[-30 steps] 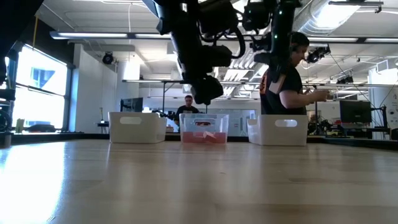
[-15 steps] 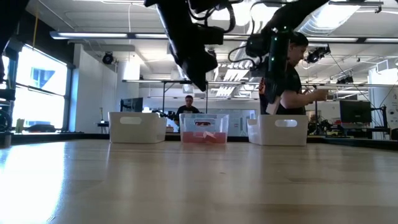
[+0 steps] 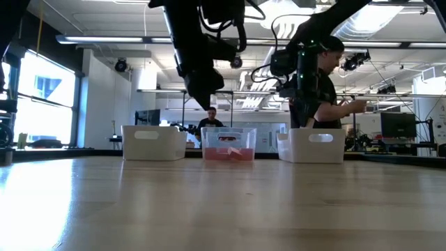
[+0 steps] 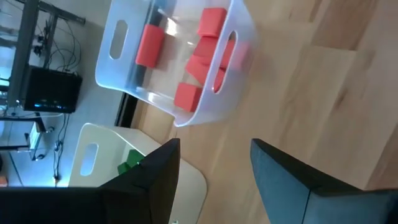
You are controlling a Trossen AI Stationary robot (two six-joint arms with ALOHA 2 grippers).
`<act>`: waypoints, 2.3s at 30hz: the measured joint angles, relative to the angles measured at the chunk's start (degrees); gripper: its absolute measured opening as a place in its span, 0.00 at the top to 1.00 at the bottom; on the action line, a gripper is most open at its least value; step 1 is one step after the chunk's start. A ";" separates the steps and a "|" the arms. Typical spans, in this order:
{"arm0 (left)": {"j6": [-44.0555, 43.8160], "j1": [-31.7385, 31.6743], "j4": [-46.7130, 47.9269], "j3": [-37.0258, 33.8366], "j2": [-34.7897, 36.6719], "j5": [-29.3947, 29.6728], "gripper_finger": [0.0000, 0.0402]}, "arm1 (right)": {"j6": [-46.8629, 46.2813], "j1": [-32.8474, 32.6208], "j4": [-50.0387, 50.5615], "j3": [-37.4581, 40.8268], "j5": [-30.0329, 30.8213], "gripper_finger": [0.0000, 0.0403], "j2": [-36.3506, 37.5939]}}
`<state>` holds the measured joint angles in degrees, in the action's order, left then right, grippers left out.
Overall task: Sort & place blocks by color
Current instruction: Put the brown block into the right white bin, then return to Home Position
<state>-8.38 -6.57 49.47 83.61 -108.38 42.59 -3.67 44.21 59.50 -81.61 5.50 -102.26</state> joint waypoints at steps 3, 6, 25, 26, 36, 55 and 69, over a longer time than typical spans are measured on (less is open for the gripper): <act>0.00 0.36 -0.21 -0.10 0.00 -0.02 0.54 | -0.17 0.02 -0.02 0.00 0.02 0.90 -0.02; 0.13 0.74 -0.65 -0.11 0.00 -0.02 0.54 | -0.32 0.02 -0.50 0.00 0.02 0.90 -0.01; -0.46 0.58 6.96 -1.42 0.00 -2.61 0.54 | -0.41 0.00 1.14 0.01 -1.38 0.65 0.00; -0.46 0.40 7.25 -1.75 0.19 -2.79 0.54 | -0.41 0.00 1.34 -0.01 -1.85 0.64 0.14; 0.49 -3.24 6.15 -7.28 6.86 -10.85 0.54 | -1.63 -1.46 1.02 -0.05 -2.61 0.65 6.37; 0.00 -7.68 5.66 -14.67 26.57 -24.21 0.54 | -11.68 -17.36 9.56 -0.08 -3.95 0.65 14.75; -1.90 -4.96 -4.83 -26.01 41.50 -38.40 0.54 | -14.28 -37.64 14.87 -0.08 4.54 0.65 15.50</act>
<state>-10.28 -11.53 44.64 57.61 -66.87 4.19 -17.94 6.56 74.37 -81.69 10.04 -86.76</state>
